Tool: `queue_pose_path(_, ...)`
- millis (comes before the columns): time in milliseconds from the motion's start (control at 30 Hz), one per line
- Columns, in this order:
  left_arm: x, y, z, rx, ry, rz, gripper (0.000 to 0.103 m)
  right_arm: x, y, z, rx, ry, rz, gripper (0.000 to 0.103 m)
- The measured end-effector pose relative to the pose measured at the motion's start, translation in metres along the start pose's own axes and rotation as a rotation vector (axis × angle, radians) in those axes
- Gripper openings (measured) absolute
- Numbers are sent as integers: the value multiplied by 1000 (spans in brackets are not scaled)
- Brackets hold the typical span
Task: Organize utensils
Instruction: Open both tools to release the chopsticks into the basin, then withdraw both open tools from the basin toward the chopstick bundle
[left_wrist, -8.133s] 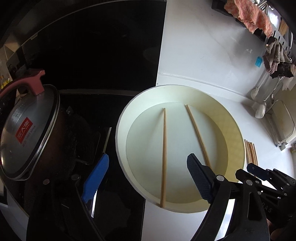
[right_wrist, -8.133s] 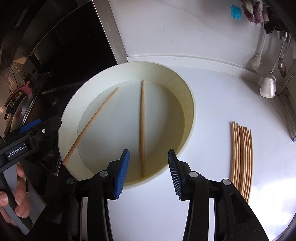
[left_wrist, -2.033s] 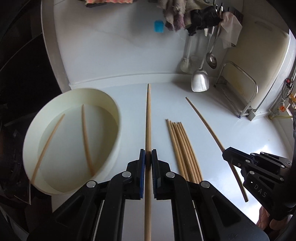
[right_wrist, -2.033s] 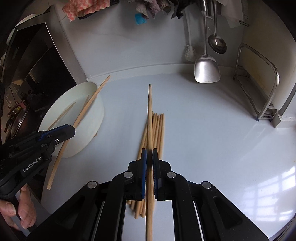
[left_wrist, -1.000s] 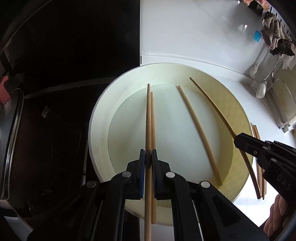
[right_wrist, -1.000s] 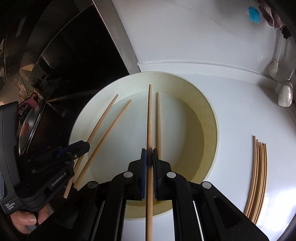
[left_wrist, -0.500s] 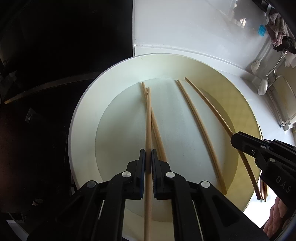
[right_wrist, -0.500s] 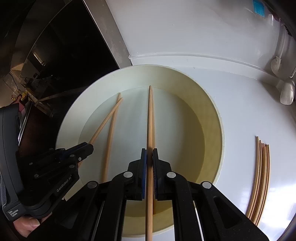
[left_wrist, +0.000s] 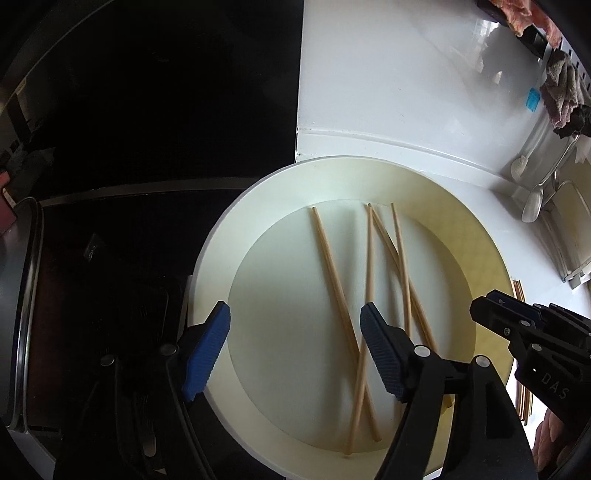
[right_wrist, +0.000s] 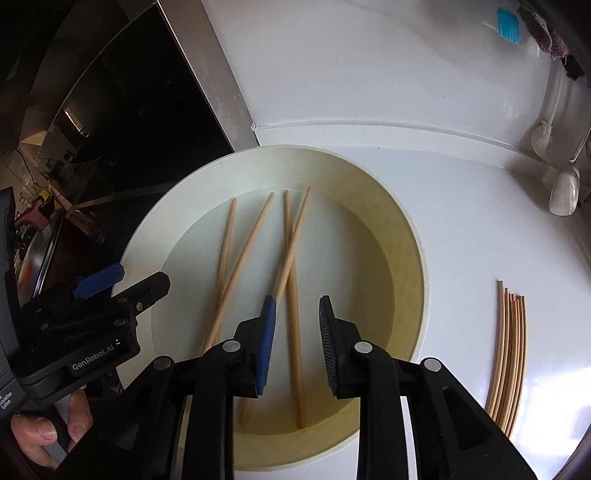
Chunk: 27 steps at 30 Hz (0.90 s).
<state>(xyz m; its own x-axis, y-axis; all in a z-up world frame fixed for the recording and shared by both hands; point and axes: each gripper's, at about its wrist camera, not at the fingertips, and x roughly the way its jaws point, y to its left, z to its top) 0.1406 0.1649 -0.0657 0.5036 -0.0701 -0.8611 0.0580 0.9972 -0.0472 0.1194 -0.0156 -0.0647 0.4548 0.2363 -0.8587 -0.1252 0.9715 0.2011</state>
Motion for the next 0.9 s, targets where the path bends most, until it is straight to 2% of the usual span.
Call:
queue_pose_path(333,-30,-1,-13,-3,-35,3,82,-33,-6,-24,5,-40,1,30)
queue_pose_path(900,-79,-36,-46,14,-83,7,83,-87,-26,-67,11,-97,7,35)
